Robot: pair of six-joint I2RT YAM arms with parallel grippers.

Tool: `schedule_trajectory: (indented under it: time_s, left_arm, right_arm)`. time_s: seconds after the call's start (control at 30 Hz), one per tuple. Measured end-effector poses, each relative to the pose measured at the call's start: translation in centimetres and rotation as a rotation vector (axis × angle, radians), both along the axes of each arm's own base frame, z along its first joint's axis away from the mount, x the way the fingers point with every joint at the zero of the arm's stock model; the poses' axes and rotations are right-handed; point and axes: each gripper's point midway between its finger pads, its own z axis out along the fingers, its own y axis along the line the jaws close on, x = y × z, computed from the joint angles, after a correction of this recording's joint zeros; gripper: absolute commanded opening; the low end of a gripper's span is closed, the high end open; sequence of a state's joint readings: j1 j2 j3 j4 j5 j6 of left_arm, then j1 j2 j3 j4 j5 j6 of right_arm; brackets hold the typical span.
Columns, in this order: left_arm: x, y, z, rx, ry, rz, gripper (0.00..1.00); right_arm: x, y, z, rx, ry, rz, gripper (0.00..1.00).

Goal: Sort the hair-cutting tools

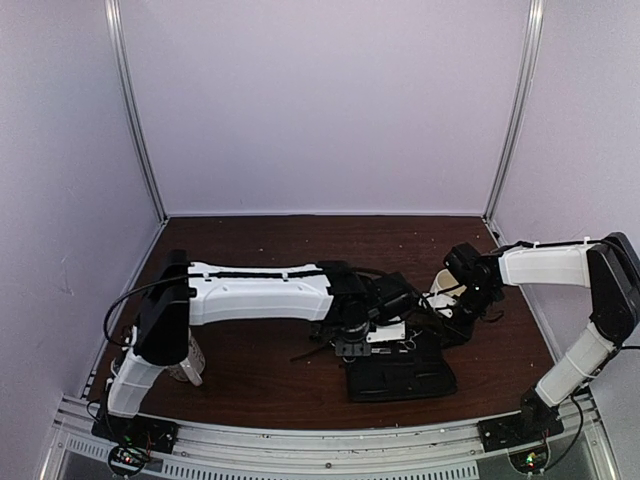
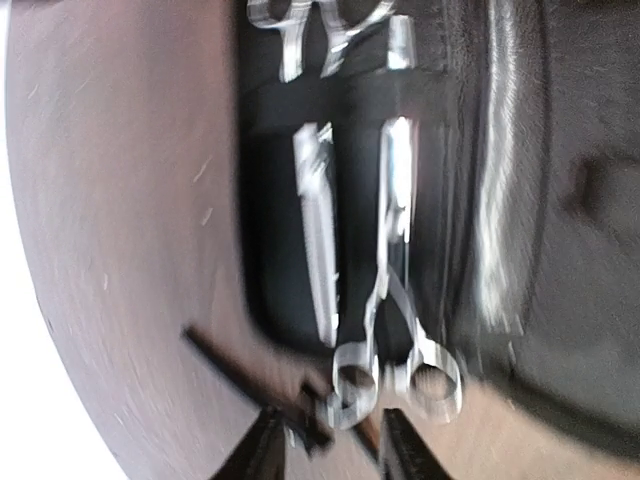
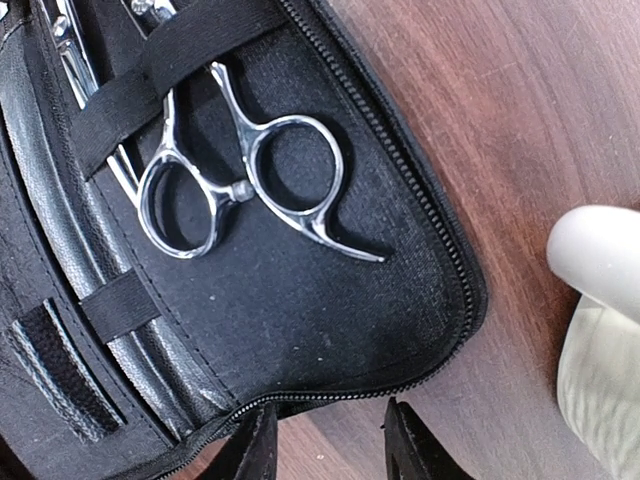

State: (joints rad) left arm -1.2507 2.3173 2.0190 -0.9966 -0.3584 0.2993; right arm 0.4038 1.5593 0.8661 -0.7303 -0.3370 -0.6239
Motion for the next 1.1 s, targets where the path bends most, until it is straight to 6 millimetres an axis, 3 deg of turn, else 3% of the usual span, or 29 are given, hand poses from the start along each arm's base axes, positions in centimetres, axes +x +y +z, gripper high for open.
schedule_trajectory:
  time_s: [0.1,0.23,0.3,0.43,0.67,1.1]
  left_arm:
    - [-0.5,2.0,2.9,-0.097,0.040,0.095,0.47]
    - [-0.1,4.9,5.5,-0.273,0.174,0.282,0.48]
    - [0.6,6.1,5.3,-0.352,0.261,0.393,0.48]
    - [1.4,7.3,2.9,-0.402,0.396,0.549,0.43]
    - [0.4,5.2,1.0,-0.501,0.625,0.640,0.38]
    - [0.3,2.2,-0.6,-0.547,0.722,0.587,0.37]
  right_arm:
    - [-0.1,0.0,0.0,0.000,0.002,0.000,0.39]
    - [-0.2,0.0,0.0,0.000,0.007,0.000,0.40]
    - [-0.2,0.0,0.0,-0.001,0.008,0.001,0.40]
    - [-0.2,0.0,0.0,-0.001,0.009,0.001,0.40]
    - [-0.3,0.1,0.0,-0.001,0.010,0.004,0.40]
    - [-0.5,1.0,0.0,0.003,-0.001,0.036,0.40]
